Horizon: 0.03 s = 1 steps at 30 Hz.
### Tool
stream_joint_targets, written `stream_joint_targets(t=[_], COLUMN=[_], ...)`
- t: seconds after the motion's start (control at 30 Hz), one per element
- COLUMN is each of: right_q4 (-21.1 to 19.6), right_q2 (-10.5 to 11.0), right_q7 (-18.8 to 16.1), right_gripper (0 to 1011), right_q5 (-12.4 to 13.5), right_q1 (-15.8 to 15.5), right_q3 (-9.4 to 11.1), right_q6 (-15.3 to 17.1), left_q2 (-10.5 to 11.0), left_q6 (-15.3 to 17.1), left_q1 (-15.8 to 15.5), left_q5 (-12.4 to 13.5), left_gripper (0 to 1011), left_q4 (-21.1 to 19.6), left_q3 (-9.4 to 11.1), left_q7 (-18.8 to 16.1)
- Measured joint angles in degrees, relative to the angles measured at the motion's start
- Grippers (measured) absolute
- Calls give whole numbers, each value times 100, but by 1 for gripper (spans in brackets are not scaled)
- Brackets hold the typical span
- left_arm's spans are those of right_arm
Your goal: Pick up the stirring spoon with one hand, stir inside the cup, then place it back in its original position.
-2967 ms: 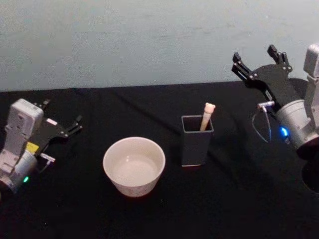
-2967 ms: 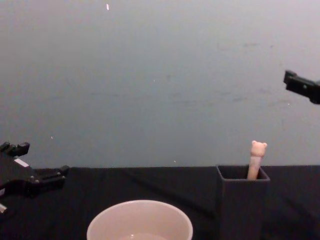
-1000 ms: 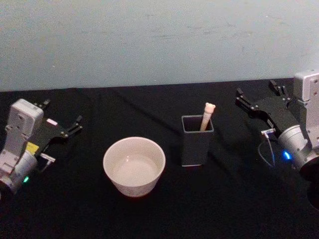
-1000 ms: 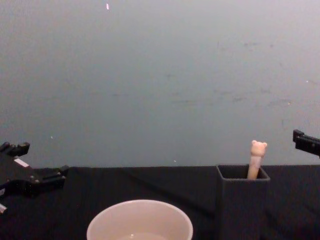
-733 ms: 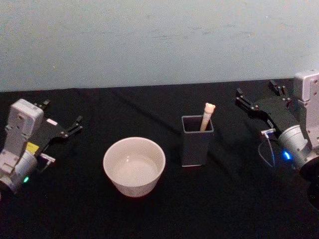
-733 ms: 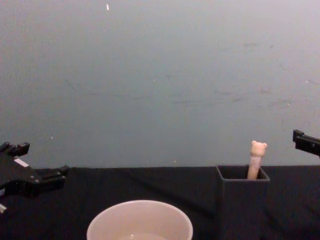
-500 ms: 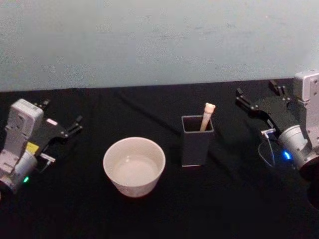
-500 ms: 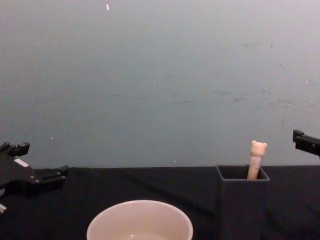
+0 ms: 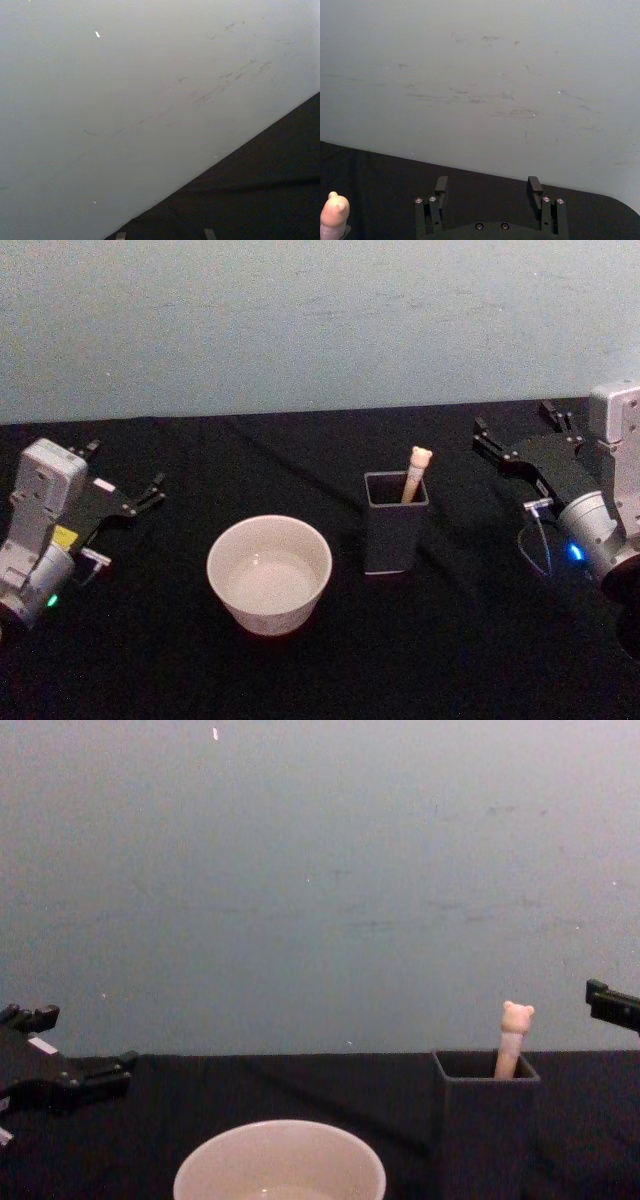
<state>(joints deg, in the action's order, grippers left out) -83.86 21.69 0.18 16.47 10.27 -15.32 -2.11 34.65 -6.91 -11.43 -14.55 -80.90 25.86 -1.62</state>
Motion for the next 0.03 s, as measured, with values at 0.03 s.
stream_joint_targets(t=[0.03], right_q4=[0], right_q2=[0], right_q7=[0], right_gripper=[1000], right_q5=[0], right_q1=[0], right_q3=[0], right_q6=[0], left_q2=[0], left_q6=[0], left_q1=[0], left_q5=[0], left_gripper=[1001], left_q4=[0], left_q3=[0], left_q7=[0])
